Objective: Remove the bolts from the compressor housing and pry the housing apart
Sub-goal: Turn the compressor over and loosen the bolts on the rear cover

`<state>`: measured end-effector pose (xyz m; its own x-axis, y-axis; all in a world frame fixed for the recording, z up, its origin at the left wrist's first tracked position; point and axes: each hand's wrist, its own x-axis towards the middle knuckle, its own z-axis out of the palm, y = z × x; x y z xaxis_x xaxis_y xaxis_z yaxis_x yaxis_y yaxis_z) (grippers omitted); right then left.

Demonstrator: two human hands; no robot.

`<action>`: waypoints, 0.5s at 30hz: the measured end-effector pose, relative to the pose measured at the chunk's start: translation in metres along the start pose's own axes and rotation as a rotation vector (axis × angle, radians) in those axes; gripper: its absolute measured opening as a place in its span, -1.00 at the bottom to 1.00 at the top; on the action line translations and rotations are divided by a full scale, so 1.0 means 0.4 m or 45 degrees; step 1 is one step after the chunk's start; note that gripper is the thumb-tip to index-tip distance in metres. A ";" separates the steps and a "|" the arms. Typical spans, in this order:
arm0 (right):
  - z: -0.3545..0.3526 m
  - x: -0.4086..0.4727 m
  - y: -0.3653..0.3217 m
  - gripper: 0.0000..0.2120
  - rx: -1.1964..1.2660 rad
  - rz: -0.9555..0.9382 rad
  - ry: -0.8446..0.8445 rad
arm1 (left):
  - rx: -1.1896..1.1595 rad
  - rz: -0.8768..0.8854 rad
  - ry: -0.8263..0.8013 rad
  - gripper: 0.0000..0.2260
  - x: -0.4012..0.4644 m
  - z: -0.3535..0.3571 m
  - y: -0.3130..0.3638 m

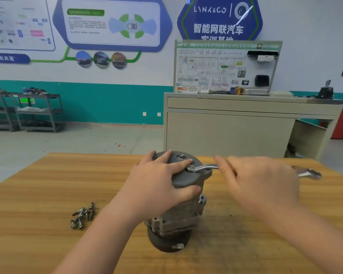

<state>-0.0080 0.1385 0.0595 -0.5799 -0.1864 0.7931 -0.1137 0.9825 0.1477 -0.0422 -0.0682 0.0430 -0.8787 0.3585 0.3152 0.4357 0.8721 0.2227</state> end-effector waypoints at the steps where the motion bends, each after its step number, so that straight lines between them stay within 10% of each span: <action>1: 0.025 0.014 0.023 -0.46 0.099 0.020 -0.012 | -0.045 0.019 -0.018 -0.38 0.005 -0.005 -0.005; 10: 0.221 0.233 0.000 -0.49 0.508 0.051 -0.502 | -0.096 0.156 0.128 -0.29 0.017 0.006 -0.031; 15: 0.198 0.303 -0.144 -0.59 0.687 0.057 -0.726 | -0.897 0.127 0.562 -0.30 -0.009 0.053 -0.051</action>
<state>-0.1356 0.0591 0.1005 -0.9010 -0.2639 0.3442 -0.3721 0.8783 -0.3004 -0.0520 -0.0802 0.0177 -0.7364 0.1320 0.6635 0.6561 0.3783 0.6530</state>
